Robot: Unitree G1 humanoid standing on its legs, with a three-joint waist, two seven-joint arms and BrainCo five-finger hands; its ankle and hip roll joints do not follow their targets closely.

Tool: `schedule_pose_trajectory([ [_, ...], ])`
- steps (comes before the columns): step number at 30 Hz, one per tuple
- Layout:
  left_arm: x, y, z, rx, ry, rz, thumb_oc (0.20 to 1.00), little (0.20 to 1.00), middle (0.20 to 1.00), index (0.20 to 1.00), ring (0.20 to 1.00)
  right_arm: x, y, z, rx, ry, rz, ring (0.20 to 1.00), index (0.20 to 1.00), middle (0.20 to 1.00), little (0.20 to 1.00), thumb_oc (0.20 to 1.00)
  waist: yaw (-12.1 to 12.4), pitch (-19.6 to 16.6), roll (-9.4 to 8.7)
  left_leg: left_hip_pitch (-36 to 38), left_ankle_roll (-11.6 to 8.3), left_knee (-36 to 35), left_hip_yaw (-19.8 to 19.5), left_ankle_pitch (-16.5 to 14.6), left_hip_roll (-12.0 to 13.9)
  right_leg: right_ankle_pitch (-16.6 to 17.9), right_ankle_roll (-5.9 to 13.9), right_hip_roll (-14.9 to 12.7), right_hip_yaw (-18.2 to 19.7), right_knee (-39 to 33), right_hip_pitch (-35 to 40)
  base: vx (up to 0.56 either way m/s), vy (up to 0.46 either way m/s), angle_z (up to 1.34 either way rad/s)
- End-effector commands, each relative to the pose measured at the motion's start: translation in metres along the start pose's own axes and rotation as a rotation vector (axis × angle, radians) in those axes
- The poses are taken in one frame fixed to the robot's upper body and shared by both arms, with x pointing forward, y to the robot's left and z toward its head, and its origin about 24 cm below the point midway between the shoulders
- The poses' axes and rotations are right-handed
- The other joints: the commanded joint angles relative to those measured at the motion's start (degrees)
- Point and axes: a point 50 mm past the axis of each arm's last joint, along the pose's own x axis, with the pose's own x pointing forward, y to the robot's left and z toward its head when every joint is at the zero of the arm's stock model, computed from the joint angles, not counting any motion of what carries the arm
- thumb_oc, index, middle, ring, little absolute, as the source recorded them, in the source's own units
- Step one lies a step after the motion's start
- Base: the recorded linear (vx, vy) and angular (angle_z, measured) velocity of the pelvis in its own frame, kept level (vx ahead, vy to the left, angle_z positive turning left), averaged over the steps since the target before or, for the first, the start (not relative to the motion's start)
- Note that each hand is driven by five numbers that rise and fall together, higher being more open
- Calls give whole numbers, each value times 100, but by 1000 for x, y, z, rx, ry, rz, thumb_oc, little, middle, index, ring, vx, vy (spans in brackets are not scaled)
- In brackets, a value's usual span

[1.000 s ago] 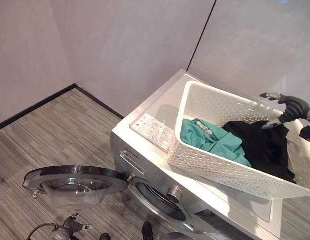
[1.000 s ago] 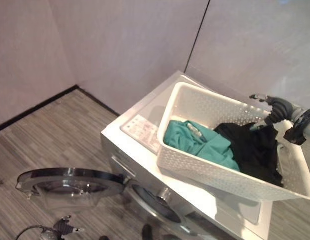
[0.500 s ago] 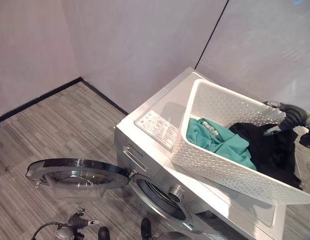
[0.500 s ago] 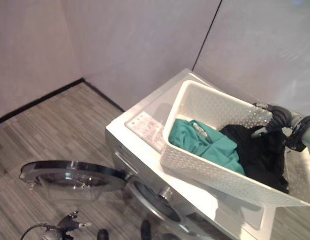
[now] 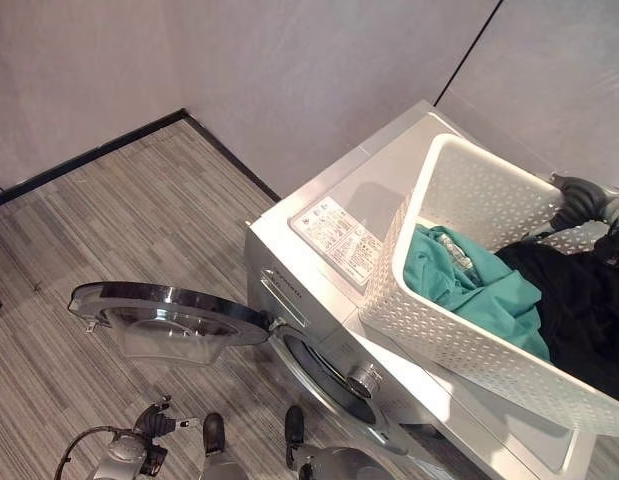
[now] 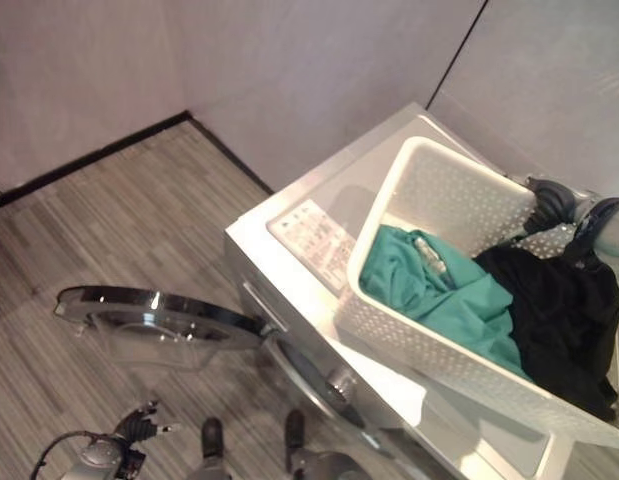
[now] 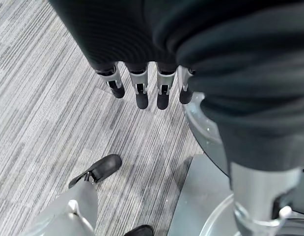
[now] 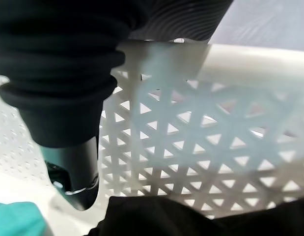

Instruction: Grab the laundry basket,head to the washer,open it,put in the laundry and shut it.

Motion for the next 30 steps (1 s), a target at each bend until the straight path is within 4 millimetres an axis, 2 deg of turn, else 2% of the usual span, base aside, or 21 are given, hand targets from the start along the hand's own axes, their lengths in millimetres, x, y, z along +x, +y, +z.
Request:
schedule_pose_trajectory([
  [1, 4, 11, 26, -37, -103, 26, 1000, 1000, 1000, 1000, 1000, 3, 74, 10, -99, -67, 351, 1000, 1000, 1000, 1000, 1000, 256, 246, 118, 548, -106, 719, -118, -622, 756, -132, 702, -526, 35, -4, -539, 0, 0, 0],
  [2, 4, 10, 28, -43, -107, 23, 1000, 1000, 1000, 1000, 1000, -1, 80, 7, -102, -62, 380, 1000, 1000, 1000, 1000, 1000, 245, 274, 100, 510, -112, 730, -137, -609, 774, -144, 702, -506, 27, -4, -559, 0, 0, 0],
  [6, 6, 10, 29, -54, -103, 26, 1000, 1000, 1000, 1000, 1000, -4, 72, 1, -77, -45, 341, 1000, 1000, 1000, 1000, 1000, 212, 291, 32, 519, -122, 754, -98, -617, 780, -140, 708, -481, 69, -4, -556, 0, 0, 0],
  [10, 5, 8, 24, -50, -79, 26, 1000, 1000, 1000, 1000, 1000, -5, 47, -19, 22, 30, 138, 1000, 1000, 1000, 1000, 1000, 151, 197, -52, 672, -92, 789, -18, -752, 774, -136, 726, -452, 167, -4, -460, 3, 8, 0],
  [11, 5, 9, 24, -49, -80, 27, 1000, 1000, 1000, 1000, 1000, -5, 47, -19, 23, 31, 137, 1000, 1000, 1000, 1000, 1000, 149, 189, -70, 658, -87, 776, -21, -728, 754, -129, 728, -470, 168, -4, -477, 0, 0, 0],
  [12, 5, 8, 24, -45, -81, 24, 1000, 1000, 1000, 1000, 1000, -6, 40, -24, 60, 50, 69, 1000, 1000, 1000, 1000, 1000, 136, 162, -87, 700, -73, 776, -7, -762, 742, -122, 738, -473, 193, -4, -457, 18, 39, -2],
  [13, 5, 8, 25, -50, -89, 24, 1000, 1000, 1000, 1000, 1000, -8, 28, -39, 144, 110, -64, 1000, 1000, 1000, 1000, 1000, 136, 106, -75, 783, -37, 799, 13, -860, 731, -118, 745, -477, 222, -4, -396, 22, 55, -1],
  [14, 5, 8, 26, -46, -93, 23, 1000, 1000, 1000, 1000, 1000, -9, 25, -44, 170, 132, -111, 1000, 1000, 1000, 1000, 1000, 136, 79, -91, 804, -18, 780, 21, -865, 697, -104, 749, -504, 234, -4, -395, 31, 65, -2],
  [16, 5, 8, 28, -47, -101, 21, 1000, 1000, 1000, 1000, 1000, -10, 19, -45, 201, 135, -171, 1000, 1000, 1000, 1000, 1000, 133, 54, -88, 835, 3, 771, 29, -903, 680, -95, 755, -524, 245, -4, -380, 13, 40, -1],
  [17, 5, 8, 30, -42, -111, 18, 1000, 1000, 1000, 1000, 1000, -12, 10, -49, 248, 154, -270, 1000, 1000, 1000, 1000, 1000, 138, 25, -50, 908, 37, 784, 33, -1022, 673, -93, 760, -522, 259, -4, -323, 0, 0, 0],
  [21, 4, 6, 30, -42, -120, 10, 1000, 1000, 1000, 1000, 1000, -15, 4, -56, 315, 185, -401, 1000, 1000, 1000, 1000, 1000, 146, -41, -31, 944, 98, 751, 8, -1114, 586, -48, 775, -590, 254, -4, -319, 5, 36, -3],
  [27, 3, 0, 16, -39, -65, -3, 1000, 1000, 1000, 1000, 1000, -16, 5, -59, 365, 204, -494, 1000, 1000, 1000, 1000, 1000, 170, -91, 25, 1023, 152, 730, 2, -1249, 523, -32, 796, -644, 257, -4, -277, 0, 7, 0],
  [30, 2, -2, 10, -50, -45, -7, 1000, 1000, 1000, 1000, 1000, -20, -1, -61, 354, 221, -555, 1000, 1000, 1000, 1000, 1000, 183, -105, 47, 1056, 162, 729, -1, -1288, 512, -28, 803, -650, 260, -4, -262, 0, 0, 0],
])
